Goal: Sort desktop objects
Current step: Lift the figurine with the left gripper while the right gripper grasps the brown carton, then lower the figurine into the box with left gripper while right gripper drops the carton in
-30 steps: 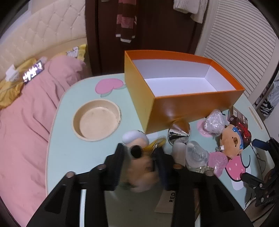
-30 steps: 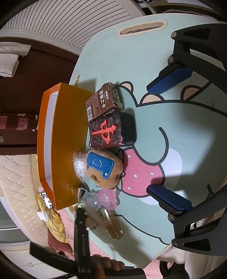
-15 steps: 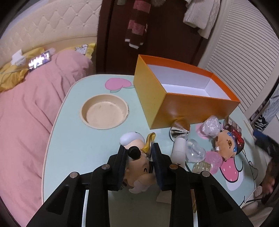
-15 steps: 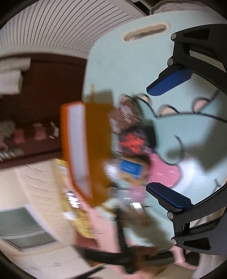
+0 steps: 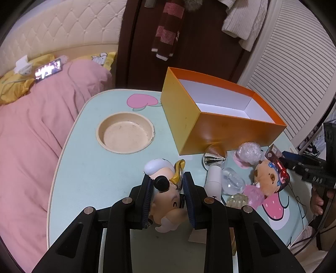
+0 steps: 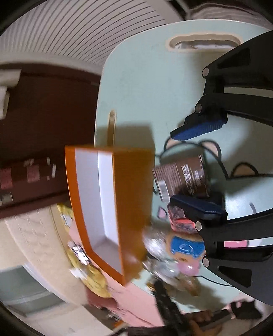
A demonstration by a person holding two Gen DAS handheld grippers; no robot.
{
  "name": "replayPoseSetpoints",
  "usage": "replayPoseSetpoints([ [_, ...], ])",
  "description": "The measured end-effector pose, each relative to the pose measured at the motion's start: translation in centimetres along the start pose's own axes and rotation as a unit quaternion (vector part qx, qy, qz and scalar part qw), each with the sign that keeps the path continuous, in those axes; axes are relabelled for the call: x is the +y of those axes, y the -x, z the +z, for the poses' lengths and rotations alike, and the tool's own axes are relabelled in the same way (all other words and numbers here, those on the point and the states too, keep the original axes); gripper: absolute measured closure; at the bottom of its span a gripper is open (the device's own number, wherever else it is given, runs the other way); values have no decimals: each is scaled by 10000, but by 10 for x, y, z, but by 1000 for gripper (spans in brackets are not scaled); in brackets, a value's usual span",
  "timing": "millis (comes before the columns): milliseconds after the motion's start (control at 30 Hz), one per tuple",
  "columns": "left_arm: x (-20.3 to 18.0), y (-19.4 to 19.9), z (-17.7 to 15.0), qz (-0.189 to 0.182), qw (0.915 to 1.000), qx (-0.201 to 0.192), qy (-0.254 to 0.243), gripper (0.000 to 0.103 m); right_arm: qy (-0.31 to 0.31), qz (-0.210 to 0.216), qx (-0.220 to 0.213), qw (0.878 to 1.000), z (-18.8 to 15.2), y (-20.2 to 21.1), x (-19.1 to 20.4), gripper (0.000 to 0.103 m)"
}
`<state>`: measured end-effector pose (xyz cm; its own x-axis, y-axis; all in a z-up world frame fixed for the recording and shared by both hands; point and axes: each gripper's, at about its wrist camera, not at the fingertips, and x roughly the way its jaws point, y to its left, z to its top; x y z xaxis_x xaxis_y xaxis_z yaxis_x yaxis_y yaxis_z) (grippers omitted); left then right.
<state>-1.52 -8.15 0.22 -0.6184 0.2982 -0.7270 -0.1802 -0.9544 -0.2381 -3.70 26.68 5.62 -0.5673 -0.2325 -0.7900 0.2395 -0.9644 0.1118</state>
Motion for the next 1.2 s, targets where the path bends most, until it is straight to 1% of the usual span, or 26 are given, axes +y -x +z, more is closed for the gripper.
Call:
replayPoseSetpoints([
  [100,1,0,0,-17,10000,-8,20,76,249,-142,174,9994,-3,-10,8,49],
  [167,1,0,0,-23,10000,-13,21,76,350,-336,88,9988,-3,-10,9,61],
  [233,1,1,-1,-24,10000,-24,18,76,384,-452,28,9982,-2,-8,11,61],
  [333,0,5,-1,-12,10000,-74,-10,76,224,-328,-61,9992,-3,0,10,61],
  [500,-2,28,8,-77,9996,-263,-15,76,152,-156,-512,9984,-2,24,8,61],
  [633,-11,53,33,-151,9981,-577,-157,76,103,109,-806,9966,6,51,8,61],
  [767,-31,64,72,-358,9942,-911,-451,76,47,327,-916,9952,27,55,11,61],
  [867,-51,52,106,-402,9921,-961,-700,76,-21,378,-973,9945,52,47,18,61],
  [967,-69,29,130,-529,9913,-859,-840,76,-18,211,-991,9949,80,32,25,61],
  [1067,-79,-5,142,-619,9927,-612,-838,76,-5,156,-897,9958,90,10,30,61],
  [1200,-77,-51,139,-433,9962,-175,-735,76,13,95,-760,9971,100,-19,36,61],
])
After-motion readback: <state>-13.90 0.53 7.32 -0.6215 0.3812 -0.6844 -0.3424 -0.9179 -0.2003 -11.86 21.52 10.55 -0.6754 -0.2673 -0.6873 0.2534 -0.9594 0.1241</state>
